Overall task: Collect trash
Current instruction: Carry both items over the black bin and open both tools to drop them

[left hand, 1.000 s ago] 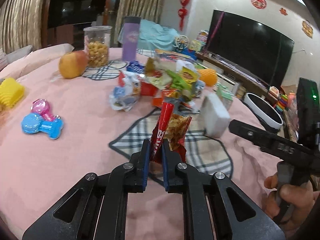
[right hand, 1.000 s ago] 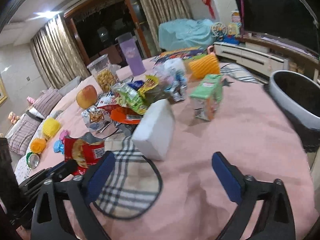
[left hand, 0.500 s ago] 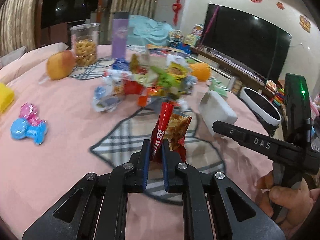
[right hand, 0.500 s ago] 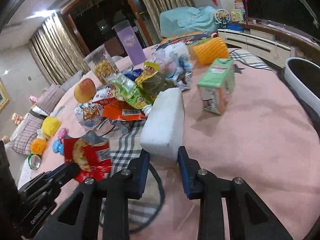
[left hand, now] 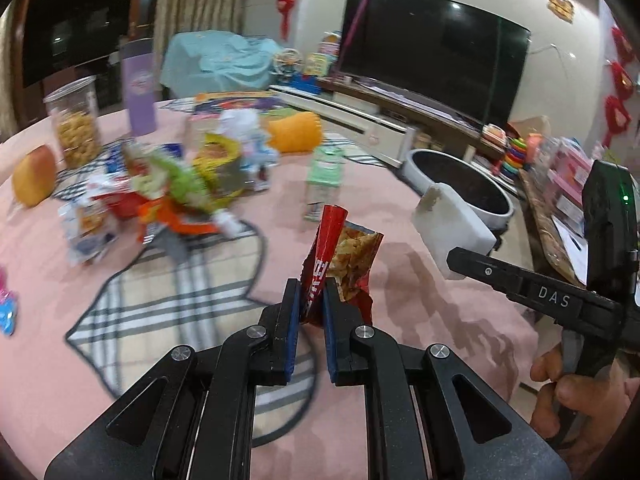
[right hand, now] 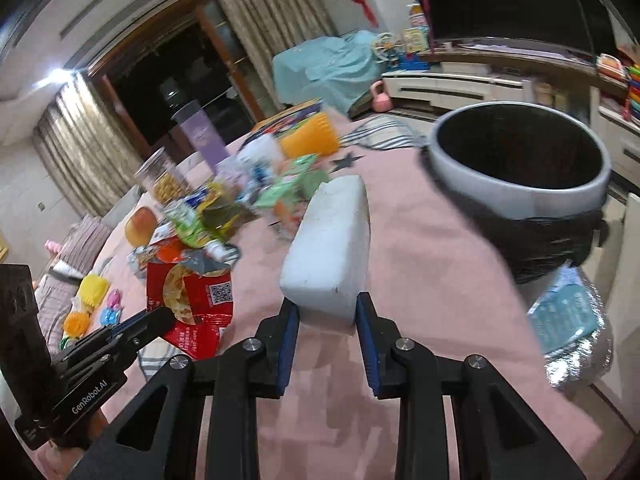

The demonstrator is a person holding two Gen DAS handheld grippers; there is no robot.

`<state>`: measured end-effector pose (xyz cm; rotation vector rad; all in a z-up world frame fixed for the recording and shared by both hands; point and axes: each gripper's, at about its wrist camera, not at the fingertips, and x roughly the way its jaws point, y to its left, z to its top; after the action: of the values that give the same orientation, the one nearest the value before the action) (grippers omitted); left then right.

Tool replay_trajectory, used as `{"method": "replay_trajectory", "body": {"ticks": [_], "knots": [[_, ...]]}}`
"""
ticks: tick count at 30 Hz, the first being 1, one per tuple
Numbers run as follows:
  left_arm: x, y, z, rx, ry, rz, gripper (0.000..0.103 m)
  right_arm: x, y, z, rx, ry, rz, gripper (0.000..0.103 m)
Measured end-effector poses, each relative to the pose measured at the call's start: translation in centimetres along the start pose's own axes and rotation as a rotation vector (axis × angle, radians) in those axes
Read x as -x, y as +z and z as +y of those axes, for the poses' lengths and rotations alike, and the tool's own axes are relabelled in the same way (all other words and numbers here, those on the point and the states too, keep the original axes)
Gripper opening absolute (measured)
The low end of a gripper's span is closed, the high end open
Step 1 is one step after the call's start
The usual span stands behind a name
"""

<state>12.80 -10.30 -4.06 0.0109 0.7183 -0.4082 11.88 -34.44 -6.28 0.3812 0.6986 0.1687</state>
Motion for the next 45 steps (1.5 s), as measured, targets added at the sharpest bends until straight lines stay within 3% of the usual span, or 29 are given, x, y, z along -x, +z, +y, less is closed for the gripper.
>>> {"method": "replay_trajectory", "body": {"ticks": [17, 33, 45], "knots": [[-5.2, 5.1, -9.6, -0.154, -0.097, 0.021, 0.010, 4.1, 3.9, -8.3, -0.062, -0.123, -0.097, 0.029], [-10.1, 10.9, -14.9, -0.203, -0.126, 0.021, 0.010, 2.9, 8.2, -11.4, -0.049, -0.175, -0.074, 0.029], [-14.0, 13.0, -16.4, -0.201, -0.151, 0.071, 0.010, 1.3, 9.9, -13.9, -0.059, -0.188, -0.036, 0.029]]}}
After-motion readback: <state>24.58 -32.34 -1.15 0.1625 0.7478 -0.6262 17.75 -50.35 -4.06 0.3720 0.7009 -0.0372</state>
